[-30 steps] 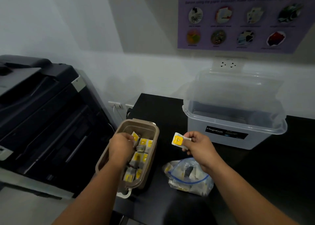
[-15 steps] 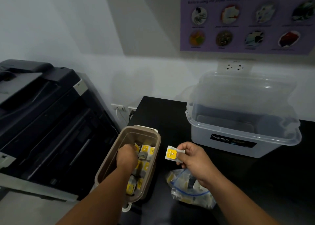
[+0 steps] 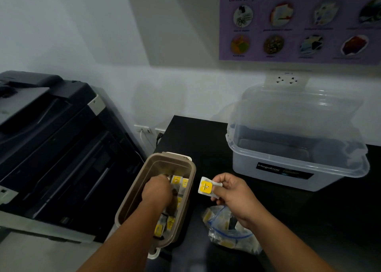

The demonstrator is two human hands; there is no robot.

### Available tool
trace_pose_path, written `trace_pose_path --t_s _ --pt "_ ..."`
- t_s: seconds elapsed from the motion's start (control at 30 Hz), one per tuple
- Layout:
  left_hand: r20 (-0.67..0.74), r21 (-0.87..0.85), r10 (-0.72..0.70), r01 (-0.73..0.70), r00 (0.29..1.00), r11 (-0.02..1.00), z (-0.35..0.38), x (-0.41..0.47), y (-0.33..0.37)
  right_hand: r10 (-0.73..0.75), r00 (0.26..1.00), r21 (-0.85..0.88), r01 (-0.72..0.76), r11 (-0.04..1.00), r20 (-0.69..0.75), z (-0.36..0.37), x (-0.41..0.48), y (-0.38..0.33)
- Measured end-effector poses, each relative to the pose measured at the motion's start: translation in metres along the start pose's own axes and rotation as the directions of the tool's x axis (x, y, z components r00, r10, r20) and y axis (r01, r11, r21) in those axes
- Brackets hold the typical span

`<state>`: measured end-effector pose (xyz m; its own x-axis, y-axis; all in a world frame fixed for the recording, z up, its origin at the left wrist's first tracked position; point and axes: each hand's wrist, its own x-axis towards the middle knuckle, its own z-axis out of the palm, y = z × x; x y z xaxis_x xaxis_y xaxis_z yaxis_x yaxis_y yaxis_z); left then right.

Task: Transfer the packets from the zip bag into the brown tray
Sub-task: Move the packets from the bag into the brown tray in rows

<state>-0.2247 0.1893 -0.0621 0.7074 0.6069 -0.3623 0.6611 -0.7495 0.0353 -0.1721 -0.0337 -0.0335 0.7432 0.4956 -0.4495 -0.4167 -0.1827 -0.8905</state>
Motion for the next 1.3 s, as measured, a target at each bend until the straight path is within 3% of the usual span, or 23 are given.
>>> trace_pose_path --t_s 0.27,0.37,0.43,0.5,0.57,0.63,0.67,0.77,0.83,0.97,1.03,1.2,1.3 --pt "0.101 -0.037 0.123 -0.119 0.987 0.992 -0.001 0.007 -0.008 -0.015 0.998 0.113 0.021 0.993 -0.055 0.004 0.002 -0.007" --pt "0.044 -0.112 0.118 -0.113 0.992 0.987 -0.013 0.003 -0.012 -0.010 0.997 0.218 0.026 0.976 -0.073 0.012 0.003 -0.010" --pt "-0.067 -0.241 0.152 -0.164 0.986 0.957 -0.028 -0.003 -0.015 -0.012 0.997 0.286 0.032 0.958 -0.072 0.021 0.003 -0.014" --pt "-0.163 -0.485 0.209 -0.263 0.964 0.834 -0.047 -0.014 -0.019 -0.032 0.997 0.318 0.051 0.947 -0.065 0.032 0.004 -0.018" --pt "-0.160 -0.753 0.302 -0.314 0.940 0.579 -0.068 -0.029 -0.019 -0.054 0.997 0.294 0.067 0.953 -0.052 0.044 0.007 -0.023" --pt "-0.137 -0.864 0.417 -0.314 0.899 0.394 -0.085 -0.038 -0.023 -0.084 0.996 0.212 0.090 0.973 -0.041 0.058 0.011 -0.028" --pt "-0.147 -0.875 0.448 -0.328 0.882 0.357 -0.089 -0.039 -0.026 -0.102 0.994 0.158 0.106 0.982 -0.035 0.064 0.013 -0.031" --pt "-0.200 -0.827 0.421 -0.383 0.884 0.412 -0.093 -0.034 -0.038 -0.135 0.989 0.088 0.140 0.986 -0.065 0.085 0.021 -0.040" --pt "-0.223 -0.819 0.342 -0.366 0.913 0.442 -0.089 -0.028 -0.046 -0.106 0.983 0.209 0.136 0.968 -0.149 0.101 0.028 -0.045" --pt "-0.196 -0.922 0.211 -0.253 0.958 0.294 -0.079 -0.020 -0.057 0.054 0.984 0.485 0.034 0.874 -0.167 0.137 0.040 -0.046" --pt "-0.181 -0.922 0.215 -0.242 0.960 0.303 -0.074 -0.015 -0.063 0.096 0.980 0.492 0.002 0.871 -0.174 0.150 0.048 -0.042" --pt "-0.336 -0.664 0.219 -0.395 0.916 0.635 -0.068 0.004 -0.084 0.141 0.952 0.095 -0.119 0.988 -0.272 0.161 0.075 -0.032" --pt "-0.377 -0.619 0.231 -0.429 0.897 0.658 -0.069 0.013 -0.095 0.213 0.944 -0.125 -0.250 0.960 -0.253 0.164 0.089 -0.028"
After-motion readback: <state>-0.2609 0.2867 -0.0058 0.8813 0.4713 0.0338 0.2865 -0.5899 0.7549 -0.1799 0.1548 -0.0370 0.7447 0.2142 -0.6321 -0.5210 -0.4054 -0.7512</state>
